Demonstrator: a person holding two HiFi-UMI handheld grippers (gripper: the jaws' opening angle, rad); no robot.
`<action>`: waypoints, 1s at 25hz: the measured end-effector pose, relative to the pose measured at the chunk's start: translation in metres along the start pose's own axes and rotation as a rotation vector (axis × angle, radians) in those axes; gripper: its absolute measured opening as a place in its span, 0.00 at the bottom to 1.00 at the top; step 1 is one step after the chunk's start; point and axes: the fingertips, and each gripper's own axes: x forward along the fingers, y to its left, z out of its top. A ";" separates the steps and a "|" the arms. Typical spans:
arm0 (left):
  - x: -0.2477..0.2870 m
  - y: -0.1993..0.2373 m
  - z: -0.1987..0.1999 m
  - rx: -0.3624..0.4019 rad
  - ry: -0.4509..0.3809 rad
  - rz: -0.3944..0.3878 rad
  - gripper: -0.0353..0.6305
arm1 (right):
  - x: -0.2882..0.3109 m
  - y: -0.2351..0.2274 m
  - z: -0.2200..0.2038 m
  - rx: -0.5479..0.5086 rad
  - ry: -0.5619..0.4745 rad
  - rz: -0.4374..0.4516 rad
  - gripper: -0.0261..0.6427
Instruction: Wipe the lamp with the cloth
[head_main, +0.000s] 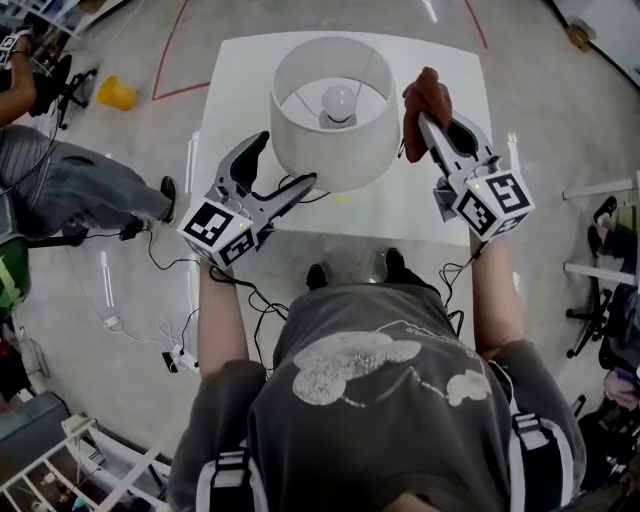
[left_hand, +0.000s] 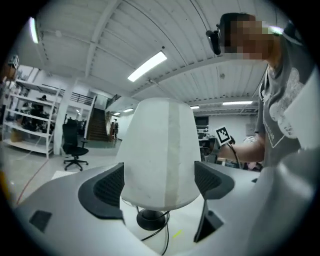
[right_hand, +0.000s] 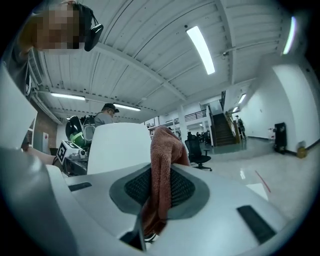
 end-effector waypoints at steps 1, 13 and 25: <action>0.003 0.001 0.000 -0.009 0.003 -0.044 0.73 | -0.002 0.000 -0.001 0.001 0.001 -0.022 0.13; 0.008 0.000 0.005 0.000 -0.039 -0.101 0.73 | -0.013 0.028 -0.009 -0.042 0.025 -0.138 0.13; -0.003 -0.007 0.011 -0.056 -0.085 -0.068 0.73 | -0.008 0.059 0.004 -0.065 0.042 -0.188 0.13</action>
